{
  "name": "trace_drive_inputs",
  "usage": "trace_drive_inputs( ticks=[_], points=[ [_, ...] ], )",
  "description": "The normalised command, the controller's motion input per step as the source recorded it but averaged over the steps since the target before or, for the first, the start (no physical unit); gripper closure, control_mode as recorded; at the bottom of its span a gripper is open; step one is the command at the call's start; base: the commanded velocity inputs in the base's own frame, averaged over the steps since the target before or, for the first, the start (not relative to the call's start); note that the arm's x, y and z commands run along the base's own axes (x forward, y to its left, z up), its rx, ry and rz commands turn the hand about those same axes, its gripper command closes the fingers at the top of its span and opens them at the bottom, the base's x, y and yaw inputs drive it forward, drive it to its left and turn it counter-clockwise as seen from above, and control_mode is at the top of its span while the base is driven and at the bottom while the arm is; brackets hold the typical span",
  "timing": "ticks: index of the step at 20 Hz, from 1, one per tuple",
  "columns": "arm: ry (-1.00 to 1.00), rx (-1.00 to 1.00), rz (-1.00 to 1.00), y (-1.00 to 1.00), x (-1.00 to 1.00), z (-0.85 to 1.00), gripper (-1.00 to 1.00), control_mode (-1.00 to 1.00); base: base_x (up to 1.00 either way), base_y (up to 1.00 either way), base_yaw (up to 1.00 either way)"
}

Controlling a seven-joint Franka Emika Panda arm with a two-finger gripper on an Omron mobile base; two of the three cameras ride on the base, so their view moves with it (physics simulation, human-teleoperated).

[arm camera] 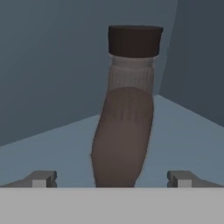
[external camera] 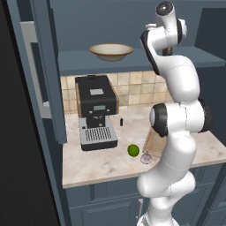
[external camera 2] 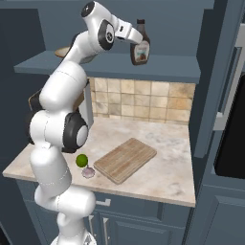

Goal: Open the cabinet. Place the bowl and condiment on the counter. Then place the lime and garlic on the cutting board.

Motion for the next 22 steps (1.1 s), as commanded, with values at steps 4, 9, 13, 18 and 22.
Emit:
trace_drive_inputs(
  ticks=[4, 9, 13, 18, 22],
  points=[
    [0.00, 0.00, -0.04, -0.11, 0.06, 0.00, -1.00, -1.00, 0.00, 0.00, 0.00],
    [0.00, 0.00, -0.04, -0.05, 0.01, 0.00, -1.00, -1.00, 0.00, 0.00, 0.00],
    [0.00, 0.00, -0.04, -0.01, 0.03, 0.00, -1.00, -1.00, 0.00, 0.00, 0.00],
    [0.00, 0.00, -0.04, -0.06, 0.10, 0.00, -1.00, -1.00, 0.00, 0.00, 0.00],
    [0.00, 0.00, -0.04, -0.13, 0.18, 0.00, -1.00, -1.00, 0.00, 0.00, 0.00]
  ],
)
